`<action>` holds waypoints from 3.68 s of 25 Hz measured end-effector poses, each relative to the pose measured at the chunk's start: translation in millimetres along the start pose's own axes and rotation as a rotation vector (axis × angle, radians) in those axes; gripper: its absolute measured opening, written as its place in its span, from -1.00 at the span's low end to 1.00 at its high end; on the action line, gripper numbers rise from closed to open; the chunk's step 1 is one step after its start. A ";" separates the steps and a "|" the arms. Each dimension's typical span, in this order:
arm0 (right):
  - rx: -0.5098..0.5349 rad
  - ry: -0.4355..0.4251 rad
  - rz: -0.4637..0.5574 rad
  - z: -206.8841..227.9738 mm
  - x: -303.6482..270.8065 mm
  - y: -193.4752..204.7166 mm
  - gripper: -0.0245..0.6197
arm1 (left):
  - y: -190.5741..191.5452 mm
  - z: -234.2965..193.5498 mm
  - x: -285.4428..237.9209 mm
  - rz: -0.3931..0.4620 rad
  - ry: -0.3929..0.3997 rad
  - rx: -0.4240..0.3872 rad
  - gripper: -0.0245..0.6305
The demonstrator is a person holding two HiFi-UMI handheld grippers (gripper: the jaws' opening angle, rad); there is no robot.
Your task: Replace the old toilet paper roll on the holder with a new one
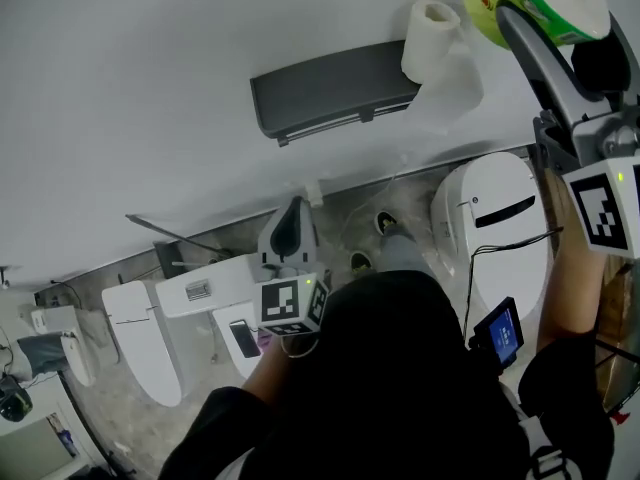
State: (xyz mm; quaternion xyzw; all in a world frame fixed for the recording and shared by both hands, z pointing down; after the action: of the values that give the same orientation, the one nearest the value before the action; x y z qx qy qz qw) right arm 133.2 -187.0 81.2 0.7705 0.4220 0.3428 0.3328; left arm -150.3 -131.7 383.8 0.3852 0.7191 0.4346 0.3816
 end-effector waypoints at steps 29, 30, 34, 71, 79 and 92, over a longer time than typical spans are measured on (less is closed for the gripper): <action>0.860 -0.177 -0.730 -102.8 72.8 289.6 0.28 | 9.5 -6.9 -4.4 -0.067 -0.050 -0.051 -0.85; 0.886 -0.185 -0.717 -107.1 69.0 288.4 0.28 | 9.1 -7.9 -4.1 -0.066 -0.053 -0.050 -0.85; 0.960 -0.211 -0.667 -124.3 54.8 283.4 0.28 | 9.3 -12.5 -1.3 -0.061 -0.069 -0.047 -0.85; 1.200 -0.275 -0.536 -233.7 6.5 232.8 0.28 | 12.6 -29.2 19.6 -0.007 -0.090 0.001 -0.85; 1.181 -0.321 -0.530 -235.2 2.4 218.9 0.28 | 5.2 -20.9 22.7 0.012 -0.081 0.018 -0.85; 1.136 -0.333 -0.532 -244.2 6.3 215.4 0.28 | 9.5 -17.5 21.6 0.019 -0.051 0.035 -0.85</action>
State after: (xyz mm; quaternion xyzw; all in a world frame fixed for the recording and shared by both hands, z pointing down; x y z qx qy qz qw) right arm 29.1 -217.8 388.3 0.7384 0.6569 -0.1521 0.0077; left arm -172.6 -115.2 393.7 0.4096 0.7129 0.4156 0.3890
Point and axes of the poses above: the fingertips, and each gripper's own axes: x backward along the fingers, z to its right, y out of its underside, the point moved 5 cm from there along x, backward along the fingers, and after that the axes turned 12 degrees about x, right-handed, at the moved point
